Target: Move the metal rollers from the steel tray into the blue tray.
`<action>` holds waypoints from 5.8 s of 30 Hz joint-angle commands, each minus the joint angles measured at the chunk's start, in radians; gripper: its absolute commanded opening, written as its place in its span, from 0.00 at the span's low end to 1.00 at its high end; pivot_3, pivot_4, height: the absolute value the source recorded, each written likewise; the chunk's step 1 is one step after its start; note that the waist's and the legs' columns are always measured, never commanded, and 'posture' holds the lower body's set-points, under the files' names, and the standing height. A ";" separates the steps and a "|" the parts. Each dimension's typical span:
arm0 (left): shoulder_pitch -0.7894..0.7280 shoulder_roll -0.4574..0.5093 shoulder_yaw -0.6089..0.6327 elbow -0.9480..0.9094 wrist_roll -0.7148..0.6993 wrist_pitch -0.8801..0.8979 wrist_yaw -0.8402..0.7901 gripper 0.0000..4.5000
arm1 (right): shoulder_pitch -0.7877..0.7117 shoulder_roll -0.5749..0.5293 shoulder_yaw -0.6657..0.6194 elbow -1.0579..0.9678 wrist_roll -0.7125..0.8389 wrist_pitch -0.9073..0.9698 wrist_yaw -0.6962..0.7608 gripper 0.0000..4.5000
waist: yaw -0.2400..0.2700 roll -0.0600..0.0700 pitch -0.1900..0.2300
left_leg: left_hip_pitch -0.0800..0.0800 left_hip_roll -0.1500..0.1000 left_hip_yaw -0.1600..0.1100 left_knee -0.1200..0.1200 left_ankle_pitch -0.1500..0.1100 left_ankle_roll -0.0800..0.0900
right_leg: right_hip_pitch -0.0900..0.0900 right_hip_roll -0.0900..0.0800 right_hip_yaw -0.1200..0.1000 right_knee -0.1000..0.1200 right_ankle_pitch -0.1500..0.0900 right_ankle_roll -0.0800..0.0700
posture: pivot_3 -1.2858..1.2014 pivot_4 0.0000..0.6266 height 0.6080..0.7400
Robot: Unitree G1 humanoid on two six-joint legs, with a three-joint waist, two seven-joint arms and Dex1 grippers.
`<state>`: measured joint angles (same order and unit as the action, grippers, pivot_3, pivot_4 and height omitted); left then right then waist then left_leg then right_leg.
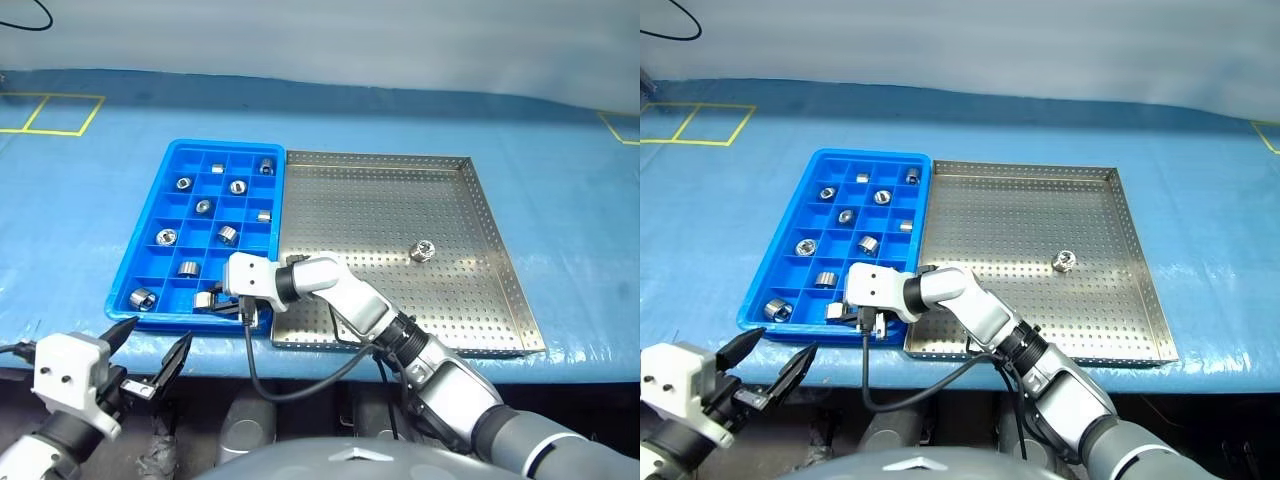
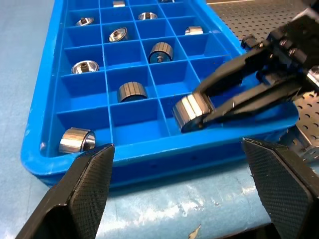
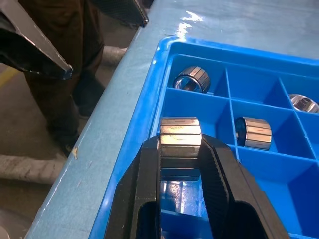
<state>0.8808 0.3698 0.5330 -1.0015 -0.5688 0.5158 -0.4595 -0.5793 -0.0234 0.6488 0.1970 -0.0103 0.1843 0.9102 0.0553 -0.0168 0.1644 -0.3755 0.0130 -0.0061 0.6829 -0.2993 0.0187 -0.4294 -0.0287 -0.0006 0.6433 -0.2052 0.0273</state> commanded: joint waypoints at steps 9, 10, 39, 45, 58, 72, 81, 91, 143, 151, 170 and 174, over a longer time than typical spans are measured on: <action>-0.193 0.087 -0.102 0.042 0.001 0.056 0.030 1.00 | 0.000 -0.035 -0.162 -0.245 0.001 0.004 -0.126 0.45 | -0.014 -0.002 -0.001 | 0.000 0.000 0.000 0.000 0.000 0.000 | 0.000 0.000 0.000 0.000 0.000 0.000 | 0.57 0.24 1.00; -0.218 0.094 -0.116 0.047 -0.001 0.061 0.030 1.00 | -0.004 -0.050 -0.195 -0.274 0.002 0.026 -0.144 0.45 | -0.015 -0.001 -0.001 | 0.000 0.000 0.000 0.000 0.000 -0.001 | 0.000 0.000 0.000 0.000 0.000 0.000 | 0.57 0.24 1.00; -0.740 0.167 -0.464 0.290 0.033 0.111 0.001 1.00 | 0.322 -0.358 -0.670 -0.385 0.031 0.451 -0.446 0.45 | -0.111 -0.001 -0.001 | 0.001 -0.002 0.008 0.001 -0.002 0.004 | -0.001 0.001 0.011 0.000 0.008 0.003 | 0.47 0.24 1.00; -0.734 0.172 -0.462 0.294 0.041 0.111 -0.005 1.00 | 0.337 -0.337 -0.679 -0.381 0.085 0.458 -0.448 0.45 | -0.123 0.000 -0.001 | 0.001 -0.002 0.009 0.001 -0.002 0.005 | -0.001 0.001 0.012 -0.001 0.010 0.007 | 0.47 0.24 1.00; -0.733 0.170 -0.461 0.300 0.052 0.111 -0.007 1.00 | 0.332 -0.322 -0.709 -0.339 0.120 0.452 -0.508 0.64 | -0.123 -0.001 -0.001 | 0.001 -0.002 0.010 0.001 -0.002 0.005 | -0.001 0.001 0.013 -0.001 0.011 0.007 | 0.47 0.24 1.00; -0.729 0.170 -0.457 0.304 0.060 0.108 -0.005 1.00 | 0.333 -0.285 -0.697 -0.270 0.170 0.452 -0.496 0.64 | -0.124 -0.001 -0.002 | 0.002 -0.002 0.011 0.002 -0.003 0.005 | -0.001 0.001 0.014 -0.001 0.011 0.008 | 0.47 0.24 1.00; -0.722 0.171 -0.450 0.302 0.067 0.104 -0.001 1.00 | 0.319 -0.275 -0.698 -0.236 0.164 0.418 -0.510 0.45 | -0.124 0.000 -0.002 | 0.002 -0.002 0.011 0.002 -0.003 0.005 | -0.001 0.001 0.014 0.000 0.011 0.008 | 0.47 0.24 1.00; -0.658 0.179 -0.337 0.275 0.049 0.103 0.013 1.00 | 0.245 -0.309 -0.571 -0.489 0.204 0.417 -0.382 0.40 | -0.128 0.000 -0.001 | 0.002 -0.001 0.011 0.002 -0.003 0.005 | -0.002 0.002 0.015 0.000 0.011 0.009 | 0.48 0.24 1.00; -0.558 0.132 -0.299 0.158 0.027 0.097 0.071 1.00 | 0.064 -0.033 -0.434 -0.314 0.161 0.049 -0.365 0.90 | -0.043 -0.002 -0.002 | 0.001 -0.002 0.008 0.001 -0.002 0.004 | 0.000 0.000 0.010 -0.001 0.007 0.001 | 0.51 0.24 1.00; -0.809 0.116 -0.489 0.344 0.103 0.019 -0.003 1.00 | 0.178 -0.294 -0.599 -0.450 0.169 0.185 -0.360 0.90 | -0.089 -0.001 -0.002 | 0.001 -0.003 0.010 0.001 -0.002 0.005 | -0.001 -0.001 0.012 -0.001 0.007 0.001 | 0.44 0.24 1.00; -1.014 0.023 -0.660 0.542 0.229 -0.079 -0.042 1.00 | 0.364 -0.386 -0.664 -0.523 0.155 0.217 -0.455 1.00 | -0.233 0.000 -0.002 | 0.001 -0.003 0.013 0.005 -0.005 0.009 | -0.001 0.001 0.018 -0.001 0.014 0.013 | 0.41 0.24 1.00; -1.006 -0.010 -0.679 0.571 0.299 -0.181 -0.020 1.00 | 0.369 -0.379 -0.676 -0.486 0.117 0.121 -0.493 1.00 | -0.236 0.000 -0.002 | 0.001 -0.003 0.013 0.005 -0.005 0.009 | -0.001 0.001 0.018 -0.001 0.014 0.013 | 0.41 0.24 1.00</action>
<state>-0.1223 0.3662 -0.1341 -0.4266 -0.3046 0.3953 -0.4894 -0.2083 -0.3975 0.0016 -0.2862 0.1217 0.3622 0.4325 -0.1811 -0.0172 0.1624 -0.3750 0.0100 0.0069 0.6884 -0.3039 0.0274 -0.4305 -0.0280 0.0175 0.6426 -0.1915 0.0400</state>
